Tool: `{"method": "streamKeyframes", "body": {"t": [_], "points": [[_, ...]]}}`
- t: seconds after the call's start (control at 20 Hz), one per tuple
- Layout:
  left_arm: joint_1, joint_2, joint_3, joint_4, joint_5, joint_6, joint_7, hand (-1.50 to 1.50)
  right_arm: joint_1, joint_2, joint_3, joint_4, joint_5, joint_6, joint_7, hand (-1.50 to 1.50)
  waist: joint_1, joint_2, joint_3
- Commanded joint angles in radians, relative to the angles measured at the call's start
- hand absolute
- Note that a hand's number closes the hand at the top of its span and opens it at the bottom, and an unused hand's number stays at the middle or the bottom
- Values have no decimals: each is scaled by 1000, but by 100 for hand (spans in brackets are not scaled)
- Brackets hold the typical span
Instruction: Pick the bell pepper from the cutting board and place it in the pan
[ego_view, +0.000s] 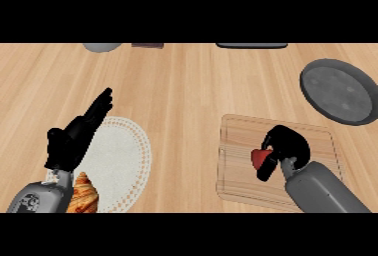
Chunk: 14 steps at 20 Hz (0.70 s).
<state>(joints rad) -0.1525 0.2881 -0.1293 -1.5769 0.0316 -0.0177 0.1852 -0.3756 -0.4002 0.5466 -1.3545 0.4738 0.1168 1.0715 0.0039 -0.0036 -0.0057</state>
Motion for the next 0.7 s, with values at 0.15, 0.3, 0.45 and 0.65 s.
{"method": "streamKeyframes", "body": {"t": [0.15, 0.3, 0.45, 0.65], "points": [[6, -6, 9, -4, -3, -6, 0, 0, -75, 81, 62, -82, 210, -185, -103, 150, -2, 1, 6], [20, 7, 19, -4, -4, -15, -13, 0, -124, 18, 34, -163, 300, -205, -80, 150, -11, -1, 5], [26, -2, 10, -23, -14, -1, 15, 0, -172, 28, 67, -243, 451, -221, 13, 150, -14, -5, 5], [37, 13, 36, -44, 0, -23, 6, 0, -141, 34, 23, -286, 547, -299, -23, 150, -5, 0, 6]]}}
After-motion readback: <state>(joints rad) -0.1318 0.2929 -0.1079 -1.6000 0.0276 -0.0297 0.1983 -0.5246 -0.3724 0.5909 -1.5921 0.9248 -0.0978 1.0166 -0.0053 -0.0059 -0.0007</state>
